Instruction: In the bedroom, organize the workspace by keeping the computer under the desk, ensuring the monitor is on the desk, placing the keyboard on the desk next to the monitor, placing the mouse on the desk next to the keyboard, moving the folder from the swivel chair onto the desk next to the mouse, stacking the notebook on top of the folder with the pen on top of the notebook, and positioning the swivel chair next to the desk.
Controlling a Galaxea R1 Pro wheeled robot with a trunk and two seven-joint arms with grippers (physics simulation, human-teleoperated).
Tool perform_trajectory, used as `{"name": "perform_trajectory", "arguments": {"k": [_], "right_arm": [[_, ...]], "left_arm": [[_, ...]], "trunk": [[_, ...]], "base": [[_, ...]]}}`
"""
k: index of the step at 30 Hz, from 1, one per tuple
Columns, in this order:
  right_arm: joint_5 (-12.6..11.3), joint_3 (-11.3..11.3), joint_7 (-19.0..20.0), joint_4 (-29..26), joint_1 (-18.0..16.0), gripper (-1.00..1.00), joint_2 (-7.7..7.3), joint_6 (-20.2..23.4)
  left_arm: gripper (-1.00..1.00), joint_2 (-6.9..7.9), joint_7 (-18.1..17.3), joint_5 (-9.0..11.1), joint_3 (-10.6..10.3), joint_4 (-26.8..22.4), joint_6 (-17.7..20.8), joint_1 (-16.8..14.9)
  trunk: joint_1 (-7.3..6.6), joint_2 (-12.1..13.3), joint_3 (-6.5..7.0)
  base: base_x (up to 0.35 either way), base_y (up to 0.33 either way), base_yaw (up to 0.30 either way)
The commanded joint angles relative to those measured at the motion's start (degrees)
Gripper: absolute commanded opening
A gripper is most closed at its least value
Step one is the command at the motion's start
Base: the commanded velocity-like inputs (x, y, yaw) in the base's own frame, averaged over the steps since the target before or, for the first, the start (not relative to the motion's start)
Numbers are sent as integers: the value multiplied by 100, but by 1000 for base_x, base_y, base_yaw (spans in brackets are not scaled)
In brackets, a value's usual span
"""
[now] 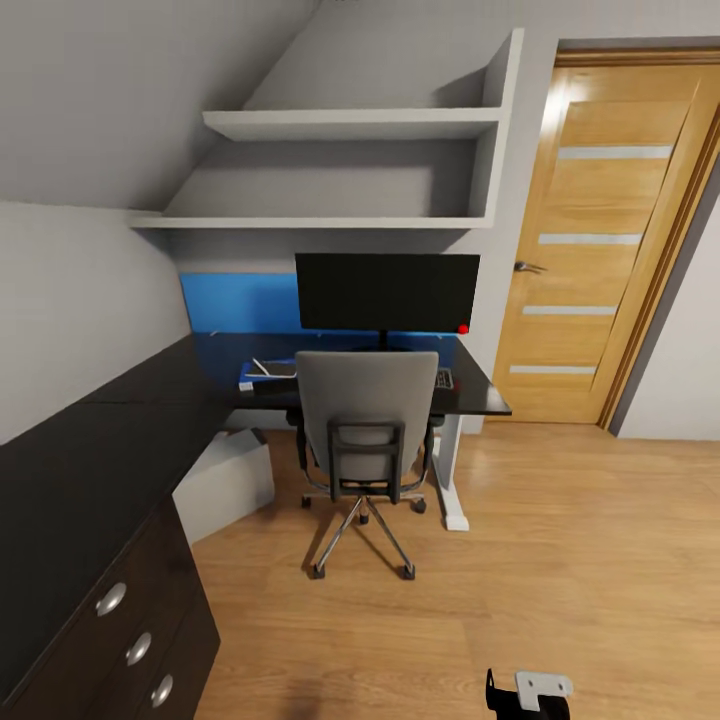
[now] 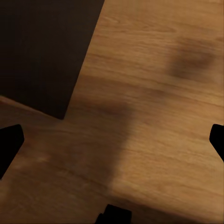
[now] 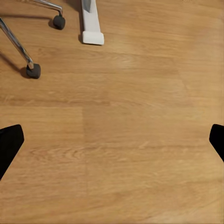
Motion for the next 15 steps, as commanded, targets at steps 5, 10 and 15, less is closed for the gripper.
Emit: {"name": "perform_trajectory", "arguments": {"k": [5,10,15], "right_arm": [[-16,44,-25,12,-4,100,6,-4],[-17,48,-25,12,-4,100,6,-4],[-17,45,-25,12,-4,100,5,-4]], "left_arm": [[100,11,-9,44,-50,3,8,-3],[100,2,-13,44,-54,3,25,-3],[100,4,-15,44,-61,0,77,-3]], "trunk": [[-111,199,85],[-221,400,174],[-331,600,264]], "base": [[0,0,0],[0,0,0],[0,0,0]]}}
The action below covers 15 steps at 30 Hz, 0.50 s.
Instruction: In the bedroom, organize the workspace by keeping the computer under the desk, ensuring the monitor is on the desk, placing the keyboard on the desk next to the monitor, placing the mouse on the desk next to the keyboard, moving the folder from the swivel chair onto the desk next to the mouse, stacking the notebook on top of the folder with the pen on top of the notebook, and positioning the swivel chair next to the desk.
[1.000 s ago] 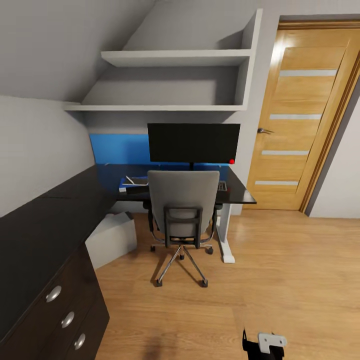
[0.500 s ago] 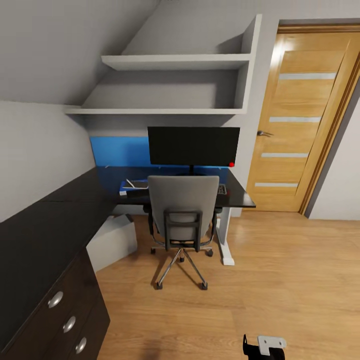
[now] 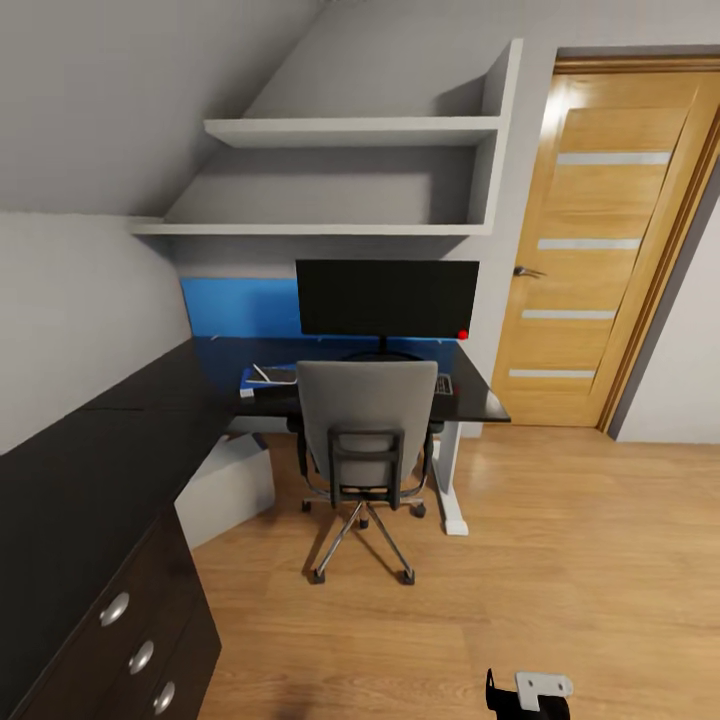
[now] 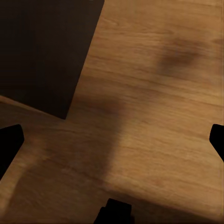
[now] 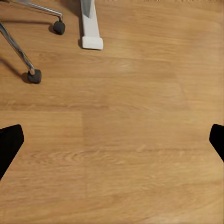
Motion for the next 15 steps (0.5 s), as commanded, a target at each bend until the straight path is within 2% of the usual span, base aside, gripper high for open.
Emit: {"name": "perform_trajectory", "arguments": {"k": [1,15], "right_arm": [[-14,48,-25,12,-4,100,5,-7],[-14,47,-25,12,-4,100,6,-7]], "left_arm": [[100,-2,21,45,-50,3,-14,-3],[100,-16,21,45,-42,6,-7,-3]], "trunk": [[-23,39,13],[-331,600,264]], "base": [[0,0,0],[0,0,0]]}}
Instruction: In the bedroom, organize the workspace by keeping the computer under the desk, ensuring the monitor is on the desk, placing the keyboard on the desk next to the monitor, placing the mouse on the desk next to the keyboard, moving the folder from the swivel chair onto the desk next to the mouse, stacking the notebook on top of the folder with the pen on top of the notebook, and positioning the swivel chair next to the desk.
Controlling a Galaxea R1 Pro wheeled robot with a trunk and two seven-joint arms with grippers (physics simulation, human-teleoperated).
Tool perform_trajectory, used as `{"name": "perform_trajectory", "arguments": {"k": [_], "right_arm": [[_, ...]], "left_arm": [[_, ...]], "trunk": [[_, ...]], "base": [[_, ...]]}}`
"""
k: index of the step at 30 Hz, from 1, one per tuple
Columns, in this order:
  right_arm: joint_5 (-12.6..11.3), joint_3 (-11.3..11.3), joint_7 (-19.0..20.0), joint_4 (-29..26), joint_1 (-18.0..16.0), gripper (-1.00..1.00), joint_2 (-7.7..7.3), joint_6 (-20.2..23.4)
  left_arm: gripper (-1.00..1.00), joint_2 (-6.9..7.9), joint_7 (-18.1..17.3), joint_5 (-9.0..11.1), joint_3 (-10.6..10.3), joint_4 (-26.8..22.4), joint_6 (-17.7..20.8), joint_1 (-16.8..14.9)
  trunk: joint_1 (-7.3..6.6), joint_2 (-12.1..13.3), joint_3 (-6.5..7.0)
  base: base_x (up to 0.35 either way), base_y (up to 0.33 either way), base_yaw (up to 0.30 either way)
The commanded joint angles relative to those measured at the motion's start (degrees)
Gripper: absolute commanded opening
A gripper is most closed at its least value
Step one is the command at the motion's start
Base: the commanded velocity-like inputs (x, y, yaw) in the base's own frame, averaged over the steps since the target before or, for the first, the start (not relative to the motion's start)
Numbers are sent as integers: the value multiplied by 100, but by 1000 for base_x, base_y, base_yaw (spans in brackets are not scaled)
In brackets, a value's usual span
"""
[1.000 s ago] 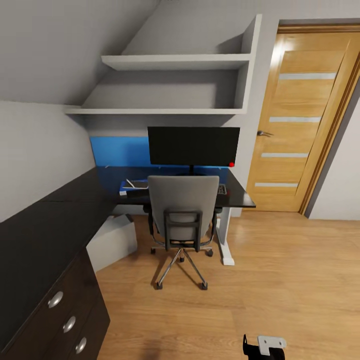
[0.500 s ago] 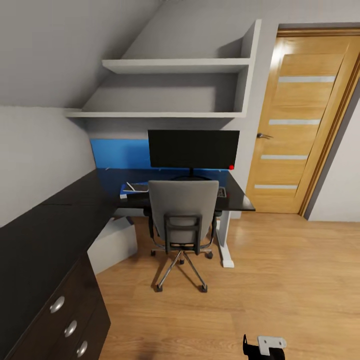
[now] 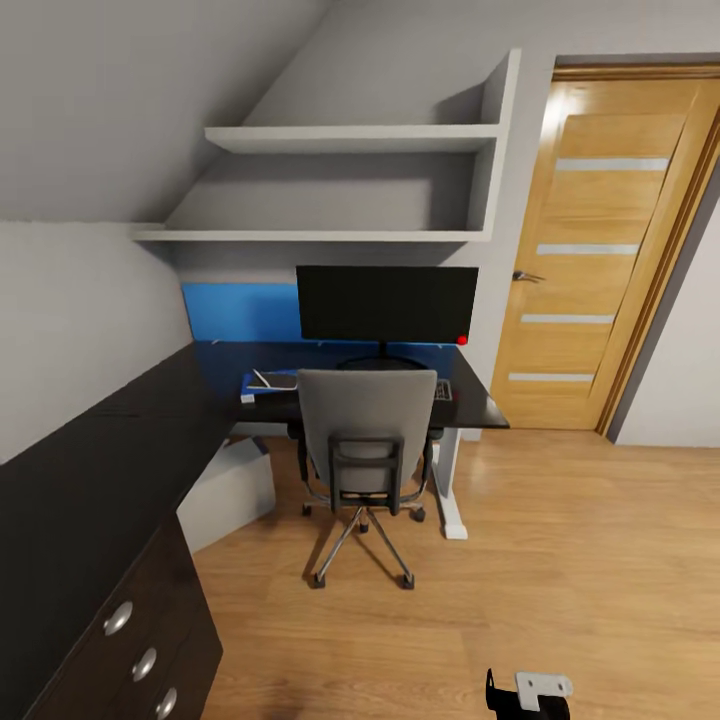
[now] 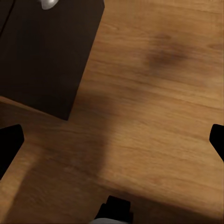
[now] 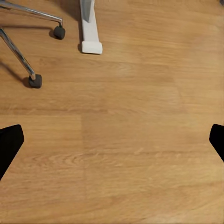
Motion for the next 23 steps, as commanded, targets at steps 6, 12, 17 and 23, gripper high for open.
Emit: {"name": "perform_trajectory", "arguments": {"k": [6,12,17,23], "right_arm": [[-17,47,-25,12,-4,100,4,-6],[-16,47,-25,12,-4,100,3,-6],[-16,47,-25,12,-4,100,5,-7],[-14,48,-25,12,-4,100,5,-7]], "left_arm": [[100,-1,21,45,-50,2,-16,-3],[100,-15,27,45,-42,4,-16,-3],[100,-15,30,45,-35,5,-19,-3],[100,-10,29,50,-29,3,-24,-3]], "trunk": [[-67,119,49],[-67,119,49],[-67,119,49],[-67,119,49]], "base": [[0,0,0],[0,0,0],[0,0,0],[0,0,0]]}}
